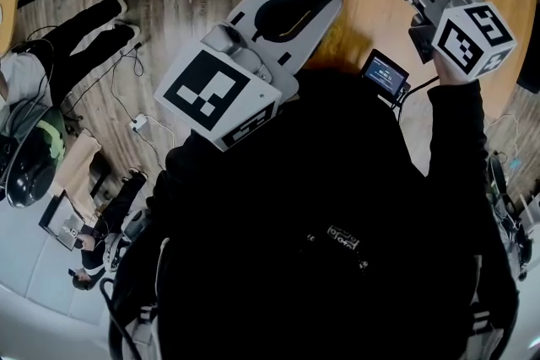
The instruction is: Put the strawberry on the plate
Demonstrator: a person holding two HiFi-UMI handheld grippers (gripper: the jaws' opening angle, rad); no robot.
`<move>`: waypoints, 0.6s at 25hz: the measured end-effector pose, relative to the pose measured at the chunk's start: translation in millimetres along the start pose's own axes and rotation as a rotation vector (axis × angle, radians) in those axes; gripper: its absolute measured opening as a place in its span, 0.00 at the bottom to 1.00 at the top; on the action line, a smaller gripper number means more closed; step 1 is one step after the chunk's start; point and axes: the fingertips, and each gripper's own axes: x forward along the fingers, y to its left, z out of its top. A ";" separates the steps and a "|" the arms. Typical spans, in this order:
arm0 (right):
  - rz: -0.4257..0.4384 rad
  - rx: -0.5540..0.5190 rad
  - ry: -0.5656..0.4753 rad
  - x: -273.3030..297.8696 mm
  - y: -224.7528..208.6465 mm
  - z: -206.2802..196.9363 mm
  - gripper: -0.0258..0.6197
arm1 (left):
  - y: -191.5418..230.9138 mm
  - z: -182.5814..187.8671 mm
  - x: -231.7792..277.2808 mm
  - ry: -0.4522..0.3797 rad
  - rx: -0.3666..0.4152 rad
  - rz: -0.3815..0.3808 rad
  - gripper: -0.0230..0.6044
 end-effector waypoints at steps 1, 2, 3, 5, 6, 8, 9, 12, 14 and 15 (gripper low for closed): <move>-0.002 0.001 0.007 0.3 -0.2 -2.3 0.25 | -0.9 0.0 -0.3 0.002 0.000 0.001 0.04; -0.003 0.003 0.012 0.6 -0.4 -3.7 0.25 | -1.5 0.2 -0.6 0.004 0.002 0.002 0.04; -0.003 0.004 0.014 1.0 -0.7 -4.1 0.25 | -1.5 0.7 -0.7 0.005 0.004 0.004 0.04; -0.004 0.006 0.017 2.3 -0.9 -3.9 0.25 | -0.6 1.7 -0.9 0.005 0.004 0.007 0.04; -0.004 0.007 0.019 3.2 -1.1 -4.3 0.25 | 0.3 2.0 -1.0 0.004 0.002 0.009 0.04; -0.007 0.010 0.025 4.8 -2.1 -6.2 0.25 | 1.7 2.3 -1.5 0.006 -0.001 0.010 0.04; -0.009 0.014 0.028 5.2 -2.9 -7.6 0.25 | 2.0 2.2 -1.6 0.008 -0.002 0.011 0.04; -0.015 0.021 0.038 7.0 -6.3 -11.7 0.25 | 3.1 1.8 -0.3 0.013 -0.002 0.010 0.04; -0.019 0.024 0.047 9.2 -9.1 -16.0 0.25 | 4.4 1.4 0.4 0.016 -0.007 0.009 0.04; -0.022 0.027 0.052 10.5 -11.2 -19.1 0.25 | 5.2 1.1 0.9 0.017 -0.010 0.010 0.04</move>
